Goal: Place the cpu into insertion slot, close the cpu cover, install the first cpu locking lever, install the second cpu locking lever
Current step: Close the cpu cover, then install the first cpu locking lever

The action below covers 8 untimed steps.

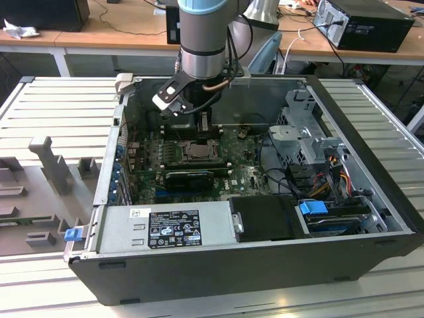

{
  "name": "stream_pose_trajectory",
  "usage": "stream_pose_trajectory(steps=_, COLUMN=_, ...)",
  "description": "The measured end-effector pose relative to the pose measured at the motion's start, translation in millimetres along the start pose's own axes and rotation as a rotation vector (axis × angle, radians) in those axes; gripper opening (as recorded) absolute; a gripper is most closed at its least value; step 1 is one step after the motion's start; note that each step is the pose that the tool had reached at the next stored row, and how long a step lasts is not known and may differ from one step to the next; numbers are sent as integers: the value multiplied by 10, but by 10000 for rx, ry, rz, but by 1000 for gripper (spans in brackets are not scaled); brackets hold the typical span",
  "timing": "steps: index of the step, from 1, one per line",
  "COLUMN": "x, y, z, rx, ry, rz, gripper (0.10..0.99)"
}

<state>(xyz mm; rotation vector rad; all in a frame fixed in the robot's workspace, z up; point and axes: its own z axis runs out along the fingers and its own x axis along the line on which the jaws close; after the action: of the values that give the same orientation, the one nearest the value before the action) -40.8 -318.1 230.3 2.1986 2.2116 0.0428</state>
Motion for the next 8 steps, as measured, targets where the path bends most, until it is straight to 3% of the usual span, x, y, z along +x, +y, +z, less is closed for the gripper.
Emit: stream_pose_trajectory(steps=8, x=-1, y=-80, z=-13, rx=3, ry=-3, rz=-2, gripper=106)
